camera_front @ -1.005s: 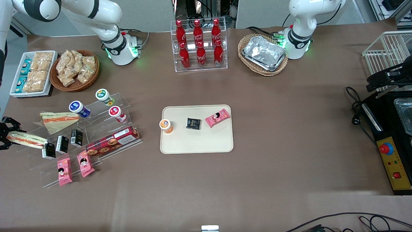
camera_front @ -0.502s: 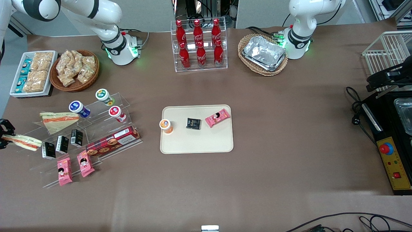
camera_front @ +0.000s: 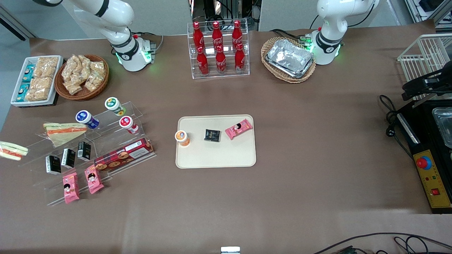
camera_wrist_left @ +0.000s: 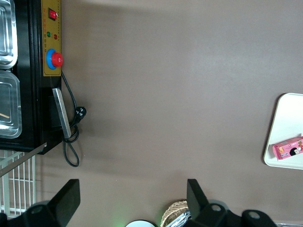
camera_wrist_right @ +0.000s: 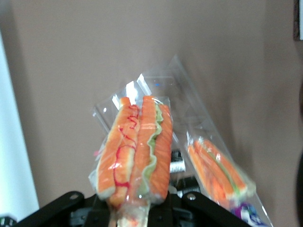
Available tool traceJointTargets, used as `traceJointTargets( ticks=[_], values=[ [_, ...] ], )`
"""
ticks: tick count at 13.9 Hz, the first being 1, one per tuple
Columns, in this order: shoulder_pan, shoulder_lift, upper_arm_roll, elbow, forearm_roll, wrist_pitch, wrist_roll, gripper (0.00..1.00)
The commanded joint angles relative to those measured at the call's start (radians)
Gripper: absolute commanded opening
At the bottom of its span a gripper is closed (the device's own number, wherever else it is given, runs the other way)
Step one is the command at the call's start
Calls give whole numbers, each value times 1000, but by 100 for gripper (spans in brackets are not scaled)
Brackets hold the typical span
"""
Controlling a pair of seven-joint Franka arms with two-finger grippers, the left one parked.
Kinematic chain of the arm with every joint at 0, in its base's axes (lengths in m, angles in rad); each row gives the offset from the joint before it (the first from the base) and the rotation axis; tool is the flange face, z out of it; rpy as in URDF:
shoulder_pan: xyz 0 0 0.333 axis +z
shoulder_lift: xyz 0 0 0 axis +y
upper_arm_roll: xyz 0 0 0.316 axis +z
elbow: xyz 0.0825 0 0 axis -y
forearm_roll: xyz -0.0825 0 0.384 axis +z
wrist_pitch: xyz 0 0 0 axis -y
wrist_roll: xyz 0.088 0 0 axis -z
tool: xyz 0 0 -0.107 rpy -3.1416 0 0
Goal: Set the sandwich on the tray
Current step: 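Lift the wrapped sandwich out of the rack with the right gripper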
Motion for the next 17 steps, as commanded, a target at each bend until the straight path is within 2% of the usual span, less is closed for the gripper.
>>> traceJointTargets(
  ticks=[1,4,6,11,13,17],
  values=[
    [76,-38,56,22,18,-49,-16,6],
    [202,-60,64,51,17,-114,-14,5],
    [275,-72,64,51,17,-142,-23,0],
    [398,-104,73,51,29,-184,-183,0],
    [411,-115,71,51,102,-189,-180,0],
    [492,-121,108,51,101,-179,-175,0]
  ],
)
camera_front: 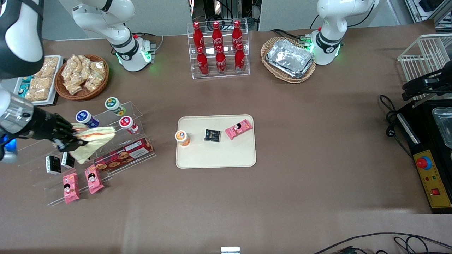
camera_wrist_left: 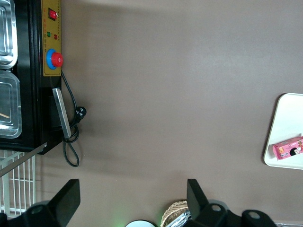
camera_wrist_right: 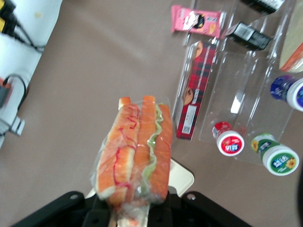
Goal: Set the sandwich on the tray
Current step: 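Lift the wrapped sandwich out of the rack with the right gripper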
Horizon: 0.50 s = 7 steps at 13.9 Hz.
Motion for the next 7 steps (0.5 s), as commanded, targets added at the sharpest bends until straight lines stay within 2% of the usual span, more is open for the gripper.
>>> traceJointTargets(
  ticks=[1,5,7],
  values=[
    [86,-11,16,7,23,-9,6,0],
    [190,1,31,7,20,6,46,0],
    [250,20,29,6,5,60,107,0]
  ],
)
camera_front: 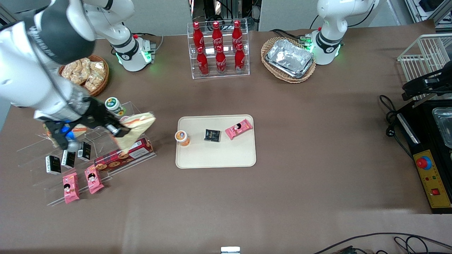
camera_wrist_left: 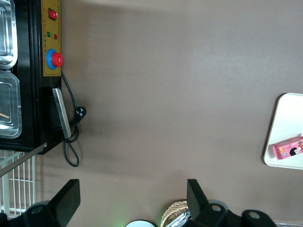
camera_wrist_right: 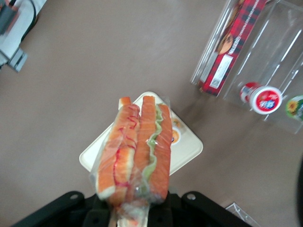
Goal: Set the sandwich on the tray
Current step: 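Carry the sandwich over the cream tray beside the black box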
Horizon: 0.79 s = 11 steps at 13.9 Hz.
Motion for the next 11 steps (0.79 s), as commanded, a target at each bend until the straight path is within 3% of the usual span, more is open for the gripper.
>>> traceJointTargets(
  ticks=[1,8,11],
  values=[
    [88,27,-6,5,-7,69,97,0],
    [267,155,-6,-2,-61,236,434,0],
    [338,232,-6,-6,-139,324,635,0]
  ],
)
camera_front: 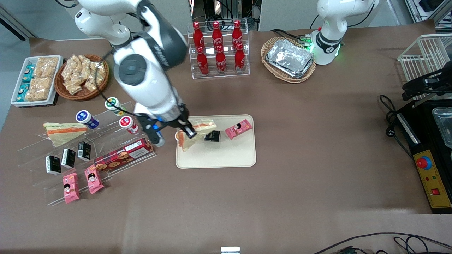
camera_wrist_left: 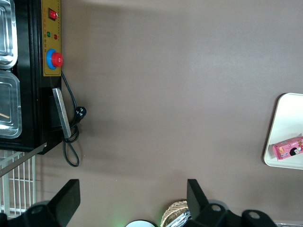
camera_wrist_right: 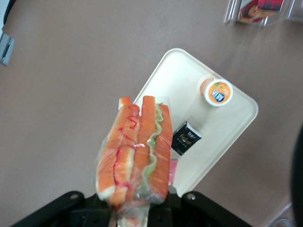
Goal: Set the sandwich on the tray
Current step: 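Carry the sandwich over the cream tray beside the black box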
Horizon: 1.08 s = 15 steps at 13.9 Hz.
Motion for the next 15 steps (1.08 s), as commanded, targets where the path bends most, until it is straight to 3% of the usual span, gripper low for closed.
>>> traceJointTargets(
  ticks=[1,5,11,15],
  values=[
    [72,89,-8,4,-94,88,217,0],
    [86,212,-7,-20,-76,175,266,0],
    [69,312,-10,-45,74,297,309,0],
    [77,356,-10,-45,79,330,343,0]
  ],
)
